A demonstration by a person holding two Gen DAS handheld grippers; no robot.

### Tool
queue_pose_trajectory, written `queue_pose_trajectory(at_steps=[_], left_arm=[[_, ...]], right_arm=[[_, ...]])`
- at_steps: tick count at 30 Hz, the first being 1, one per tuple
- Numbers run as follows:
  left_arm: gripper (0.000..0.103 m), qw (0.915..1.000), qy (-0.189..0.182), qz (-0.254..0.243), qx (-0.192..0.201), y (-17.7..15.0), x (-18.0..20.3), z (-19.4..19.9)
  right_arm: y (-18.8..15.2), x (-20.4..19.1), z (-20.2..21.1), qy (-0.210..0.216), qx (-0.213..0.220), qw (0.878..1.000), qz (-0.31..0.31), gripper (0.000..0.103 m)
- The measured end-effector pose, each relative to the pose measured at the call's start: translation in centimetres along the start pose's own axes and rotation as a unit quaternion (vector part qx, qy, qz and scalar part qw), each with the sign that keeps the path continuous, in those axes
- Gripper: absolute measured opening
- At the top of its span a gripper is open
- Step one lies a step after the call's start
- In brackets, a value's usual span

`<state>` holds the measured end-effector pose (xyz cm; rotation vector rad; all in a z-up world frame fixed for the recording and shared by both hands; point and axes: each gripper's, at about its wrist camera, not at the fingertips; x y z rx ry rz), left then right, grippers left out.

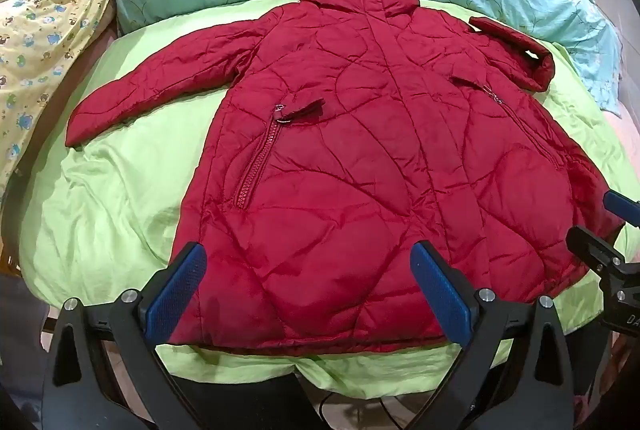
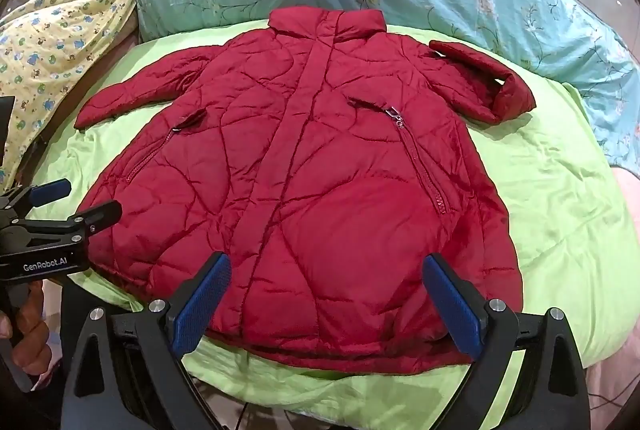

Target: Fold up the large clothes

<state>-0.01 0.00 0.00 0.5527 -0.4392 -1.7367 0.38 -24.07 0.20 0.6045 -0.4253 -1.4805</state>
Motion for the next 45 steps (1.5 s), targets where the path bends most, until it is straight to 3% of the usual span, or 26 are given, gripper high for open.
queue_pose_trajectory(at_steps=[15,23,45], left_arm=[[0.102,0.9999,-0.002,0.002,0.013,0.22,0.14,0.08],[0.102,0.9999,0.002,-0.004,-0.014,0.18,0.18,-0.17],[0.102,0.9997,-0.003,-0.003,-0.023,0.41,0.49,-0.84]], right_arm=[[0.42,-0.30,0.17,0.002,0.006,1.000,0.002,0.097],[0.50,-0.39,0.13,0.003,0.006,1.000,0.001,0.097],[0.68,-0.43,-0.06,0.005,0.005,1.000,-0.001,0.097]])
Point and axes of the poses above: each gripper's, at about its wrist camera, not at the fingertips, and z roughly against the way its jaws point, x to its right, y to its top, and after that the axes turned 8 degrees about -z, right-handed
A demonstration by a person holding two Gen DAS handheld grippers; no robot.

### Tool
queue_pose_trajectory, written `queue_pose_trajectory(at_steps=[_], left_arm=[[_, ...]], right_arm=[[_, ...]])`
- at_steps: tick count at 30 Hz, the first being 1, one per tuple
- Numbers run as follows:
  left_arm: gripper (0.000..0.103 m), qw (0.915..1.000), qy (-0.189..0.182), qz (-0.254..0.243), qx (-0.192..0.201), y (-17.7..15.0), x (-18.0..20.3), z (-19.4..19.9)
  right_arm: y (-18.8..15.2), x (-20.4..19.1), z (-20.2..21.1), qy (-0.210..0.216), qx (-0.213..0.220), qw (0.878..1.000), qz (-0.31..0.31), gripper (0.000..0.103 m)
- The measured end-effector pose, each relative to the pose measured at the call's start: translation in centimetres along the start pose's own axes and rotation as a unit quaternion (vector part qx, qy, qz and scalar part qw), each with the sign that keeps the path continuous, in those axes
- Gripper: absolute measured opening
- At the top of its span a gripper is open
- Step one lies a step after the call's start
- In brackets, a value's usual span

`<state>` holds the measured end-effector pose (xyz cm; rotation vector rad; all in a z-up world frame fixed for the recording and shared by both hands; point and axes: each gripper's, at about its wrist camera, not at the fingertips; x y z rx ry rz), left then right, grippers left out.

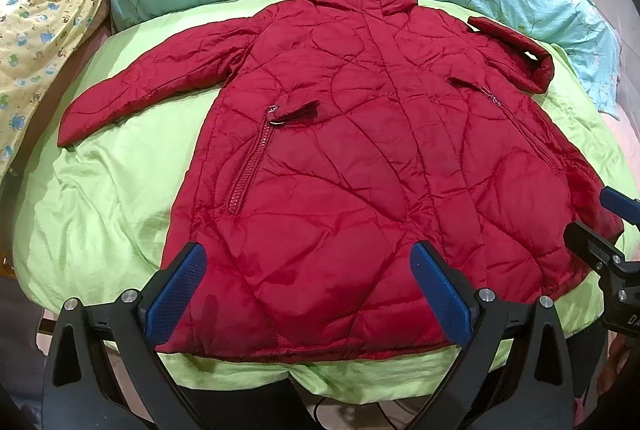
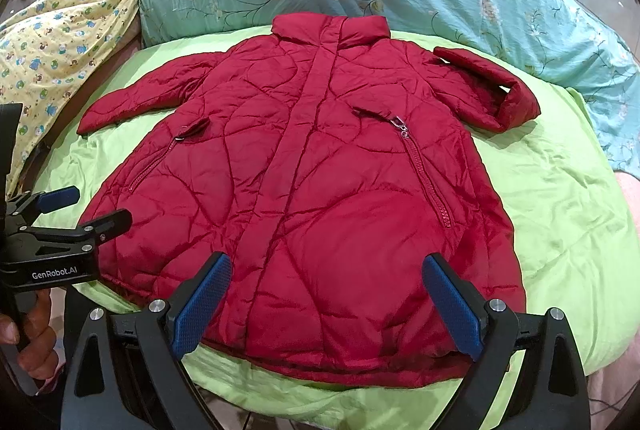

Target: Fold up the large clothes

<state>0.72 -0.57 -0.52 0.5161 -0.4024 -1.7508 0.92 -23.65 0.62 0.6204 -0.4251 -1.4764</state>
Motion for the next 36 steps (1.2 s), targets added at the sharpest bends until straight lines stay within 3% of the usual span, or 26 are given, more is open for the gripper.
queue_pose_trajectory(at_steps=[10,19,26,36], left_arm=[[0.102,1.0000,-0.005,0.000,0.003,0.4,0.1,-0.5],[0.102,0.9989,-0.039,0.022,-0.012,1.2,-0.6,-1.4],[0.102,0.9996,-0.018,0.016,-0.014,2.3,-1.3,-2.5],[0.102,0.9996,-0.018,0.022,-0.007,4.9,-2.1,-4.0]], right_arm=[[0.8,0.5,-0.8,0.007,0.001,1.000,-0.007,0.097],[1.8,1.7,-1.5,0.015,0.006,1.000,-0.020,0.097],[3.5,3.8,-2.6,0.009,0.010,0.999,-0.040,0.097],[7.3,8.0,-3.7,-0.017,0.032,0.997,-0.063,0.097]])
Point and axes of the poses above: each gripper's, at about its wrist camera, not at the fingertips, and z roughly against the way its jaws point, x to its right, y to its top, and after that the axes turned 8 degrees about -z, right-handed
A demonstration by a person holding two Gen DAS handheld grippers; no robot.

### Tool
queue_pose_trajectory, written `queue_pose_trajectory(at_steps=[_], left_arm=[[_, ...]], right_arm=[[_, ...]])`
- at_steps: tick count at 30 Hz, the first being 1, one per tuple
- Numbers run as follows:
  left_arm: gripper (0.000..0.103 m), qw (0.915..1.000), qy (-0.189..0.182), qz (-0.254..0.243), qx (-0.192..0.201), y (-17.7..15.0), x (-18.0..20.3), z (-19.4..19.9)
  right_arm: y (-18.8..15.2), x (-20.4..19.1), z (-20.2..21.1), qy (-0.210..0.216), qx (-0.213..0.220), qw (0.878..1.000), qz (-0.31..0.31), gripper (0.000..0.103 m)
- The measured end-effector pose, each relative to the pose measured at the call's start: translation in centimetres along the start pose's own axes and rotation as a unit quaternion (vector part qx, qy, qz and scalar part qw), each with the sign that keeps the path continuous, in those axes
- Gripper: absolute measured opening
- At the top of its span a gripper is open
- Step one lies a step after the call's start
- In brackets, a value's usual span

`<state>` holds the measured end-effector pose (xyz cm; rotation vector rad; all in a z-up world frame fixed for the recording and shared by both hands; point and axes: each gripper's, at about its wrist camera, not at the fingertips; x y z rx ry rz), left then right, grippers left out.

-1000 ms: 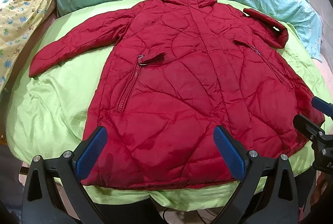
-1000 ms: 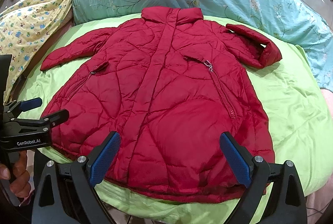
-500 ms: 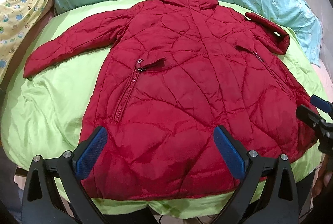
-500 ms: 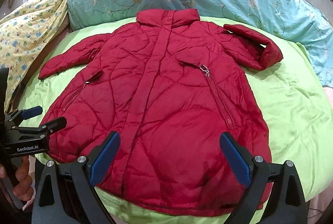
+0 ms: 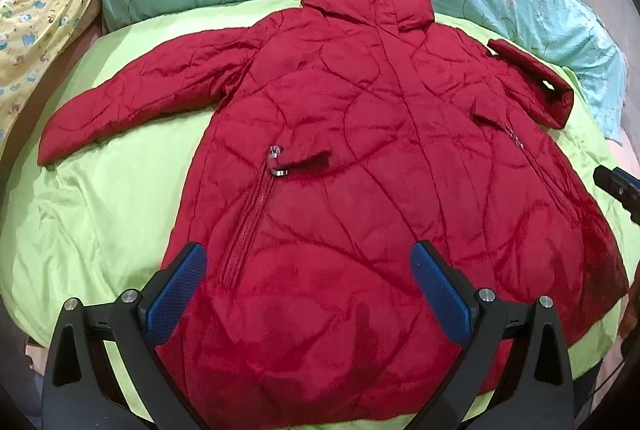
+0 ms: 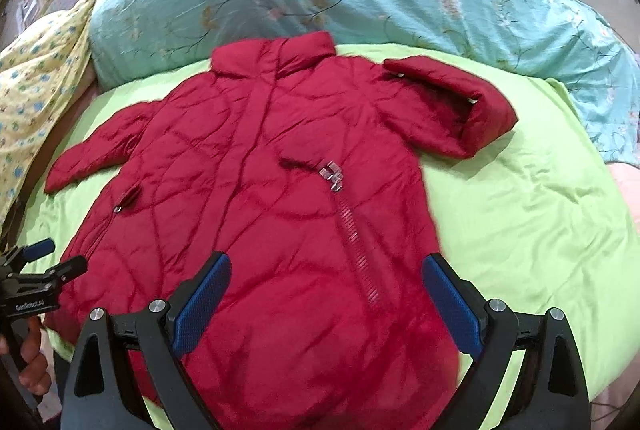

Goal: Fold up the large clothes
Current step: 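Grasp the sleeve cuff with the right gripper and fold it across the jacket body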

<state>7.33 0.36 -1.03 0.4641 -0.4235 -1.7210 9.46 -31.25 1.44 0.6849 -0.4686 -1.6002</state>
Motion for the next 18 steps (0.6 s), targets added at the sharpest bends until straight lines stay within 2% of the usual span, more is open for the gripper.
queue_pose_trajectory(at_steps=[7,12,18], left_arm=[[0.102,0.9999,0.002,0.007,0.012,2.2,-0.8,-1.2],[0.102,0.9994,-0.002,0.025,0.022,3.6,-1.5,-2.0],[0.102,0.9988,-0.022,0.038,0.022,4.5,-1.6,-3.0]], right_arm=[[4.2,3.0,-2.2,-0.016,0.010,1.000,-0.013,0.097],[8.5,5.6,-4.8,-0.029,0.025,0.999,-0.020,0.097],[13.5,8.2,-9.3,-0.093,0.030,0.995,0.001,0.095]])
Point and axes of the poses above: each gripper's, at about its wrist camera, not at the fingertips, and z roughly against the way its jaws point, x to its right, y to its top, and after that the axes turned 8 degrees about -z, right-handed
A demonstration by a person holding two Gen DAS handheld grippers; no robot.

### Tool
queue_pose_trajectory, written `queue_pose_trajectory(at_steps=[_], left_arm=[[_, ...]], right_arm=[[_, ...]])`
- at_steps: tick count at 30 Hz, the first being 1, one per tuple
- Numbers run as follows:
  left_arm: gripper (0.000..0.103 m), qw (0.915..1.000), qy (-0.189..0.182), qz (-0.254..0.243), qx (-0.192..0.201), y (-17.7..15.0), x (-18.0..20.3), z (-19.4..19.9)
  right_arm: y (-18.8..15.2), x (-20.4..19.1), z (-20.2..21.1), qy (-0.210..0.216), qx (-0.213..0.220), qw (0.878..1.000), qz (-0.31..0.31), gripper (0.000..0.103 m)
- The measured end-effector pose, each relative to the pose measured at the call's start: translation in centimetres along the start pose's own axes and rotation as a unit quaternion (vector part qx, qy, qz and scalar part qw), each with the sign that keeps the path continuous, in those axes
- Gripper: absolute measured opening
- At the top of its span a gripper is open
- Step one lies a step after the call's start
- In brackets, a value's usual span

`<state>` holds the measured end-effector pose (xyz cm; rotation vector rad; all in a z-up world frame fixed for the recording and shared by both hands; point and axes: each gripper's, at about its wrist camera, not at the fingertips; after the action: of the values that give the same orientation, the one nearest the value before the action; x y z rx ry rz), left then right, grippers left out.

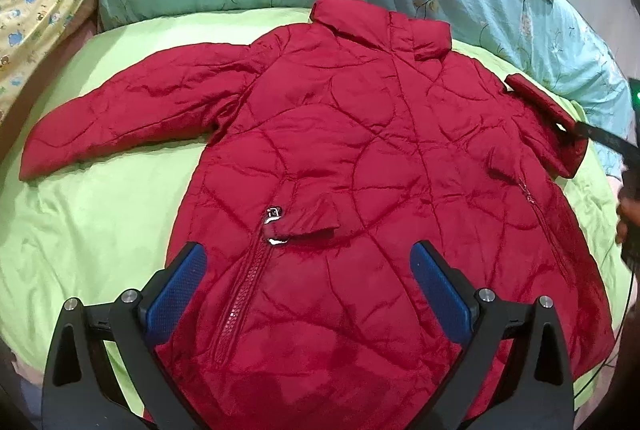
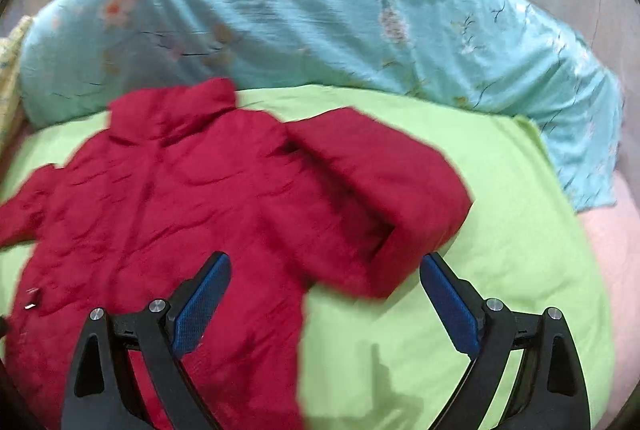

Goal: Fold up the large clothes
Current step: 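Grasp the sleeve cuff with the right gripper and fold it across the jacket body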

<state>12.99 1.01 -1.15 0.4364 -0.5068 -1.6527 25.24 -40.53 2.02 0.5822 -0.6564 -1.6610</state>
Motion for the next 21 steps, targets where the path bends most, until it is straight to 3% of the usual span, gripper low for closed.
queue_pose_trajectory(at_steps=[7,9,12,14,15,21], left_arm=[[0.102,0.9997,-0.021,0.004,-0.015,0.4,0.1,-1.6],[0.102,0.9996,-0.022,0.002,-0.018,0.4,0.1,-2.0],[0.102,0.9996,-0.023,-0.003,-0.014,0.5,0.1,-2.1],[0.102,0.9997,-0.021,-0.011,-0.008,0.5,0.1,-2.1],[0.102,0.9997,-0.018,-0.014,-0.006,0.6,0.2,-2.1],[0.102,0.9995,-0.032,-0.006,-0.007,0.4,-0.4,-2.3]], right_arm=[[3.5,0.9,-6.3,-0.056,-0.024,0.997,0.044,0.093],[4.0,1.3,-7.9,-0.071,-0.035,0.995,0.053,0.085],[4.8,2.2,-9.6,-0.082,-0.040,0.995,0.051,0.062],[5.2,2.6,-9.6,-0.075,-0.039,0.995,0.043,0.025],[5.4,2.6,-9.4,-0.075,-0.036,0.996,0.042,0.019],[5.3,-0.3,-6.3,-0.001,-0.004,0.999,0.046,0.011]])
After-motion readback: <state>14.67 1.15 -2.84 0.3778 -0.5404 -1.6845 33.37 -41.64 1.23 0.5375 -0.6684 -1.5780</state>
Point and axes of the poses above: each gripper's, at about its wrist camera, not at the fingertips, and z roughly against the way its jaws point, x to its right, y to its top, and after that the axes turned 8 degrees about -z, right-handed
